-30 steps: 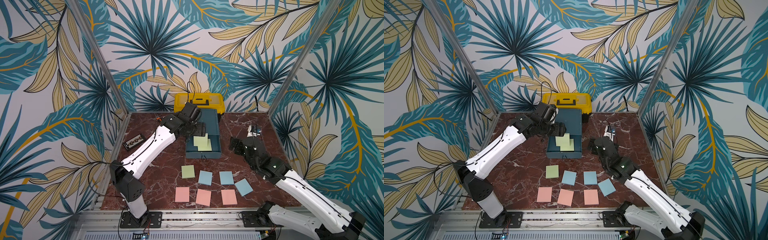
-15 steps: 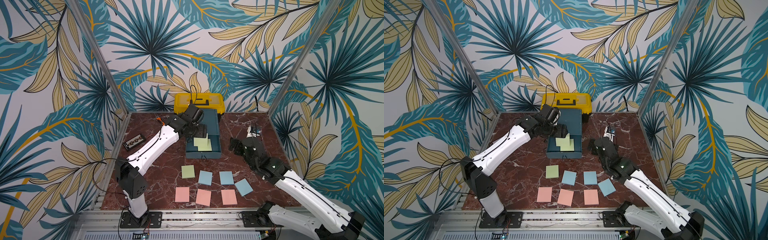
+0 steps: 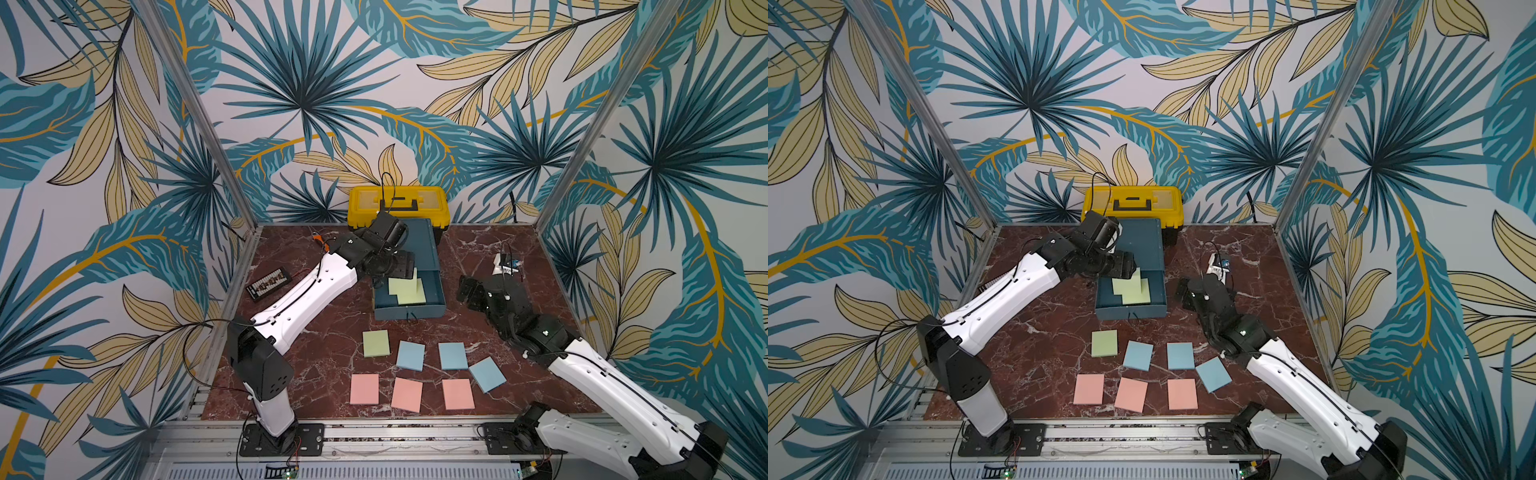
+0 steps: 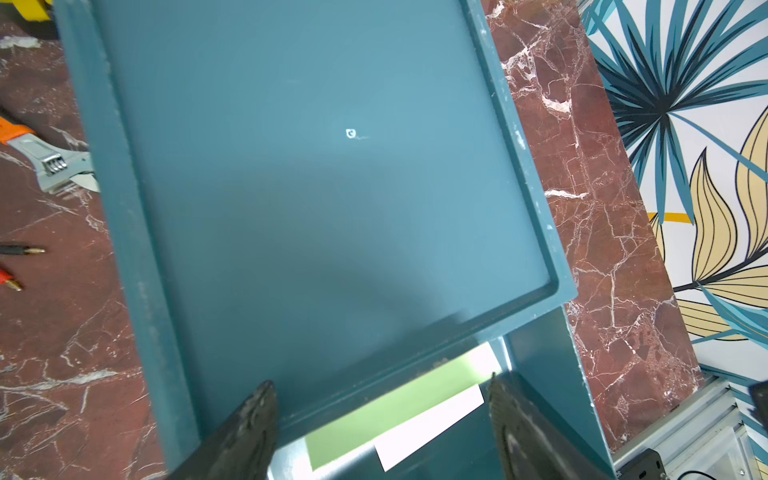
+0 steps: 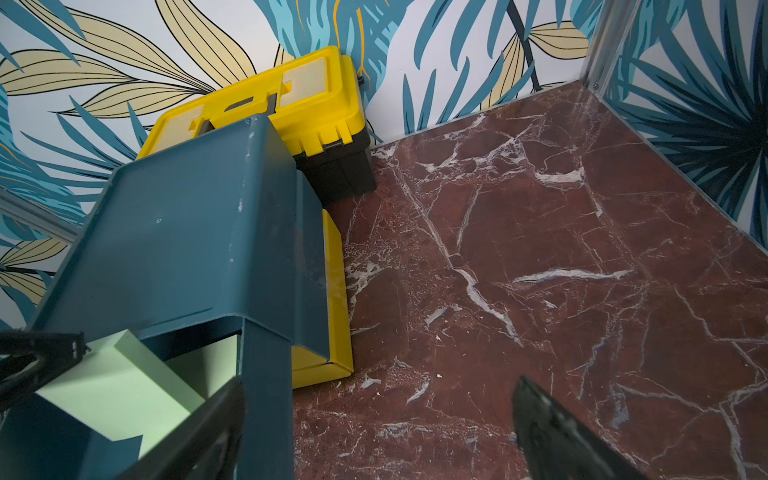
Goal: Please put the sticky notes in the drawer by color
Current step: Place the sticky notes in the drawer.
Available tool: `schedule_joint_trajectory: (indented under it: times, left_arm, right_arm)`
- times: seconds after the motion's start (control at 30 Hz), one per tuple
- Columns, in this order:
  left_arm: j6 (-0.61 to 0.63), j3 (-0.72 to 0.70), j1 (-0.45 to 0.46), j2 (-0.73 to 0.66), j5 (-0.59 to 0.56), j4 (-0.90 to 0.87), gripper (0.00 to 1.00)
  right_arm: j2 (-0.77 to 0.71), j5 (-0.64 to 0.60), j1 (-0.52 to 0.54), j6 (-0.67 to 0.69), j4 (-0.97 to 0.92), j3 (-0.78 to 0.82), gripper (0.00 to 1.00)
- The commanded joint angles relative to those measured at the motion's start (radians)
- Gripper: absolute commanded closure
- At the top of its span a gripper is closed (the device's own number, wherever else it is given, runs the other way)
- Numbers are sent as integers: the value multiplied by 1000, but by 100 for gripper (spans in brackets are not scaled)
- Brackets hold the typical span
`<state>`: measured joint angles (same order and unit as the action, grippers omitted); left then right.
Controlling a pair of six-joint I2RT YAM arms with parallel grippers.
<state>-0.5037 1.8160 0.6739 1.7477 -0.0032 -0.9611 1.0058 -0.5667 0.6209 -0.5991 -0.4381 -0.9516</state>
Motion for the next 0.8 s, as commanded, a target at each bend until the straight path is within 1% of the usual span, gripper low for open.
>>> schedule_joint_trajectory:
  times: [0.0, 0.17, 0.37, 0.53, 0.7, 0.77]
  left_arm:
    - [0, -19, 10, -26, 30, -63, 19]
    - [12, -17, 8, -25, 99, -80, 19]
    - [31, -16, 8, -25, 123, -149, 19]
    - [45, -22, 6, -30, 144, -154, 19]
    - [30, 17, -23, -7, 109, -198, 19]
    - [11, 11, -48, -47, 100, -165, 16]
  right_arm:
    - [13, 11, -6, -13, 17, 14, 1]
    - [28, 28, -8, -14, 15, 3, 1]
    - [37, 45, -10, -18, 33, 3, 1]
    - [50, 63, -10, -19, 49, 1, 1]
    - [69, 76, -11, -19, 49, -12, 1]
    - [72, 76, -10, -17, 46, -13, 1]
